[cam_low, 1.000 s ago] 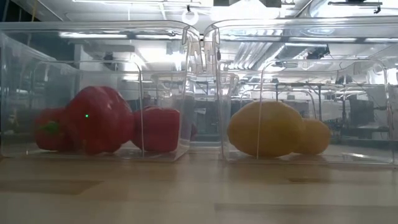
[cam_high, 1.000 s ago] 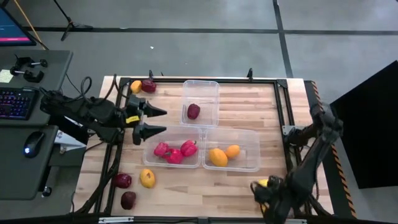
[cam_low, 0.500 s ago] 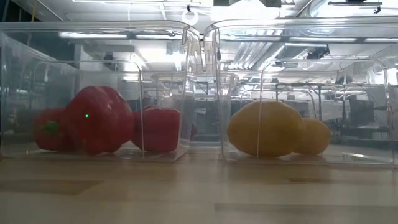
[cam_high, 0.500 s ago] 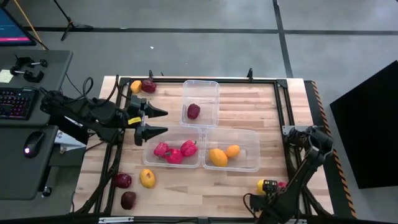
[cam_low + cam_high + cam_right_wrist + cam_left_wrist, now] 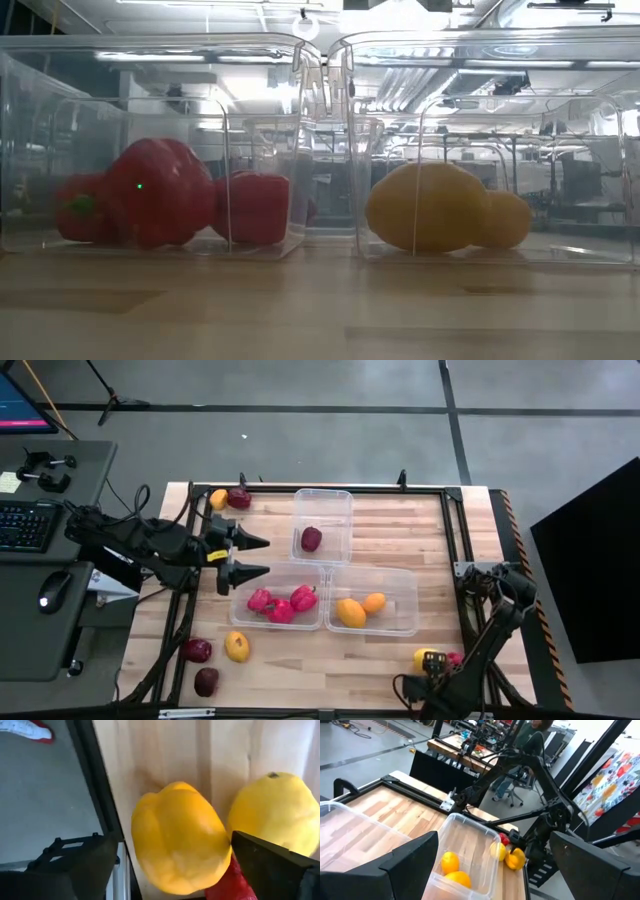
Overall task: Sort produce into baskets
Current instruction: Put the bottom right yellow bell pepper into the middle right transparent bin
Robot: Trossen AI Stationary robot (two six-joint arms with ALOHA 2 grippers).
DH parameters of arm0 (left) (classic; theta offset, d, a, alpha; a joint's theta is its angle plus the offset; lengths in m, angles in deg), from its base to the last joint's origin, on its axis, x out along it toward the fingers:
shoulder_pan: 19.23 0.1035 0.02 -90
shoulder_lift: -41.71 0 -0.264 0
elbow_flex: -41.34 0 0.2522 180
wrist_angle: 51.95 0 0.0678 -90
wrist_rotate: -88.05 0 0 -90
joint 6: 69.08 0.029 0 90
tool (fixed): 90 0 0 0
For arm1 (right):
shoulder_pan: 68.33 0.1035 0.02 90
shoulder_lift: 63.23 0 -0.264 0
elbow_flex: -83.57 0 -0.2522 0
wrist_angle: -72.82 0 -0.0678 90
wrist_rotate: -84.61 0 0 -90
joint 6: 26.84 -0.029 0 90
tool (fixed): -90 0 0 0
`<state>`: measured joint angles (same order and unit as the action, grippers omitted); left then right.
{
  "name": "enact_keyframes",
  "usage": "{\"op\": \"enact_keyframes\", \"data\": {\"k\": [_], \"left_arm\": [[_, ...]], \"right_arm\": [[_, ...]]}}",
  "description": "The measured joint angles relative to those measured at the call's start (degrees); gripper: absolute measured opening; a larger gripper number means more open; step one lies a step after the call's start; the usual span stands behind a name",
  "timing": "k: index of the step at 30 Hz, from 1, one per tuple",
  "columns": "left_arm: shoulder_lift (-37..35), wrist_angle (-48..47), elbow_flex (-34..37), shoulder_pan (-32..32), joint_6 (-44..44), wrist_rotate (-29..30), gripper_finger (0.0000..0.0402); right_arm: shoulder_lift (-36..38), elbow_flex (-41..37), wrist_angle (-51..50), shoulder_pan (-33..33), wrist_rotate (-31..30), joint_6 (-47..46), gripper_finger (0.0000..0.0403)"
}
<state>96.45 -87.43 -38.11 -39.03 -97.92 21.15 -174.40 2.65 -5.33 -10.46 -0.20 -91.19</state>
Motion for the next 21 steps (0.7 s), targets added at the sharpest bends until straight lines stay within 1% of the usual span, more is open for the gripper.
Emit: {"op": "enact_keyframes", "data": {"k": [4, 7, 12, 16, 21], "left_arm": [[0.0, -0.7, 0.0, 0.0, 0.0, 0.0, 0.0372], [0.0, -0.7, 0.0, 0.0, 0.0, 0.0, 0.0372], [0.0, -0.8, 0.0, 0.0, 0.4, 0.0, 0.0372], [0.0, -0.8, 0.0, 0.0, 1.0, 0.0, 0.0372], [0.0, -0.8, 0.0, 0.0, 1.0, 0.0, 0.0372]], "right_arm": [[-1.5, 0.0, 3.1, 0.3, 0.0, 3.5, 0.0315], [-2.9, 0.3, 4.5, 0.6, -0.2, 5.3, 0.0296], [-5.0, -0.2, 4.1, 0.7, 0.0, 5.6, 0.0291], [-4.3, 0.1, 4.1, 0.7, -0.2, 5.9, 0.0291], [-4.5, 0.1, 3.9, -0.5, 2.4, 6.7, 0.0291]]}}
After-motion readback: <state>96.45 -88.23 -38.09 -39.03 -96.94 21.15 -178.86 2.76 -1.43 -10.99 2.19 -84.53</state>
